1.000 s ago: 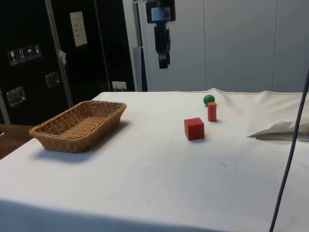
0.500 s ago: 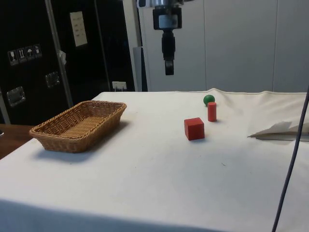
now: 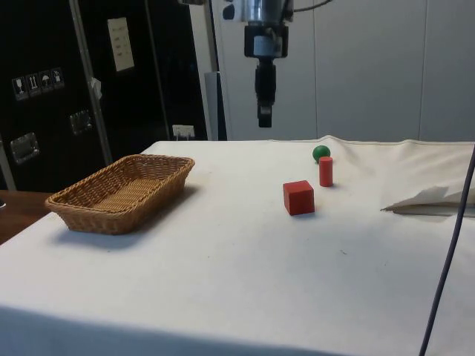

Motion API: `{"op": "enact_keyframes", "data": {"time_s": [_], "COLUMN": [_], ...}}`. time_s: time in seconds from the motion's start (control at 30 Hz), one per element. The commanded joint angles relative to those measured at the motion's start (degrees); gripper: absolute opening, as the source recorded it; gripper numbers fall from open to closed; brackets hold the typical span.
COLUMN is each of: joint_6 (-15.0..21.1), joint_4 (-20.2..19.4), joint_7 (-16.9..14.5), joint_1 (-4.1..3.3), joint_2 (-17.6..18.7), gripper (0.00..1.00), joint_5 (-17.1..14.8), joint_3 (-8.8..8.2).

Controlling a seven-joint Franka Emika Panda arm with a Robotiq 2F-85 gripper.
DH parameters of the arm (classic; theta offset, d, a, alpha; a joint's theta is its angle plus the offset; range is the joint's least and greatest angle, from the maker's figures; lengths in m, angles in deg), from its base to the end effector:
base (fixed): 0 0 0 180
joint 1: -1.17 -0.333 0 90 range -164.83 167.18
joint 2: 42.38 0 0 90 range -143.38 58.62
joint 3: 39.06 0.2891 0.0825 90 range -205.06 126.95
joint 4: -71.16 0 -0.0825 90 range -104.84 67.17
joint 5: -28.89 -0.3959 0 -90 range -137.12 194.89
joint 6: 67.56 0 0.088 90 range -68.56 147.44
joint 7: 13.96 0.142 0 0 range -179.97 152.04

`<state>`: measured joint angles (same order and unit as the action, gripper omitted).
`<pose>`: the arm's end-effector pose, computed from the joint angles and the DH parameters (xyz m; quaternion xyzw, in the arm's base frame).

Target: Pick up the object to the left of the cylinder and place it into the basket.

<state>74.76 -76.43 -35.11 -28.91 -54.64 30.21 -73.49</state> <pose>0.4581 -0.0218 0.2629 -0.9852 -0.1572 -0.0535 0.0421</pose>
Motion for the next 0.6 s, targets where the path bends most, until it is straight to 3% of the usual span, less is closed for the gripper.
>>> {"op": "enact_keyframes", "data": {"time_s": [0.0,0.13,0.17,0.23,0.43,0.47,0.57], "joint_6": [2.0,5.4,4.1,7.7,11.8,10.6,14.5], "joint_4": [-1.5,-4.4,-3.6,-5.8,-8.4,-8.1,-9.9], "joint_7": [0.1,-0.2,-0.7,-0.3,-0.4,-0.6,-0.6], "joint_1": [0.46,0.34,0.11,0.00,-0.23,-0.17,-0.23], "joint_2": [-0.5,-0.5,-0.2,-0.1,1.0,0.7,1.9], "gripper": [1.00,1.00,1.00,1.00,1.00,1.00,1.00], "joint_5": [1.0,0.6,0.0,0.1,0.1,0.0,0.0], "joint_3": [0.11,0.34,0.06,0.46,0.52,0.46,0.46]}}
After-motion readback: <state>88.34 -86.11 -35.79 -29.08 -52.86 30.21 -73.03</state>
